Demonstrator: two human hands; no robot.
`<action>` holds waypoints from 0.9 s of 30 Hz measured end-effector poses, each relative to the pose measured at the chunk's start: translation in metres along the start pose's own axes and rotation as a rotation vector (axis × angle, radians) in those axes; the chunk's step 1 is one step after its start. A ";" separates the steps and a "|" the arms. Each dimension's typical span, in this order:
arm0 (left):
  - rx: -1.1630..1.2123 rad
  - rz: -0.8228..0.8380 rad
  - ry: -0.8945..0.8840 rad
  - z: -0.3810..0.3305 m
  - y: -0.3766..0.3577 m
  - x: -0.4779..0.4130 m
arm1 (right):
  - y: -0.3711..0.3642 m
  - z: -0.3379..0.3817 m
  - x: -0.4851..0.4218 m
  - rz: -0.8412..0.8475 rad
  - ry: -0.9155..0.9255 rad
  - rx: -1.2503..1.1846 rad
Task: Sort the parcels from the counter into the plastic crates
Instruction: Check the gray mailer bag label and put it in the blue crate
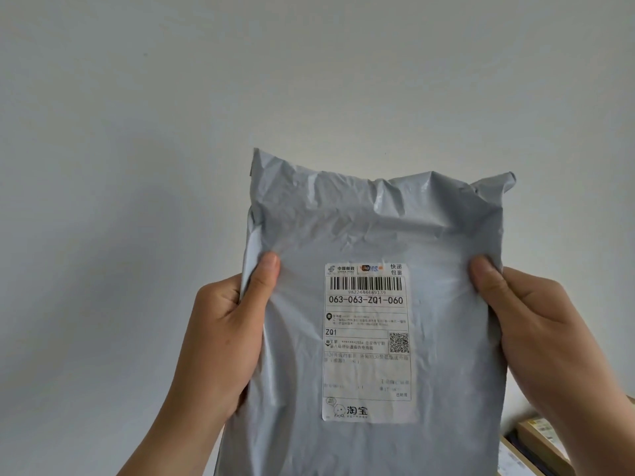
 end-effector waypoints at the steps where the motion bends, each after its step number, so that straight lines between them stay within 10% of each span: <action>1: 0.010 0.002 0.008 0.001 0.001 0.000 | -0.001 0.001 0.000 -0.005 0.006 0.001; 27: -0.197 0.143 0.106 0.114 0.003 -0.020 | -0.052 -0.075 -0.018 0.065 -0.095 0.178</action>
Point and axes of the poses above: each hand's wrist, its own x-axis away from the middle knuckle, its own y-axis out of the back of the hand, z = x × y, the point moved 1 cm from there along -x, towards the middle knuckle, and after that the axes turned 1 degree about -z, right-handed, at the moved point
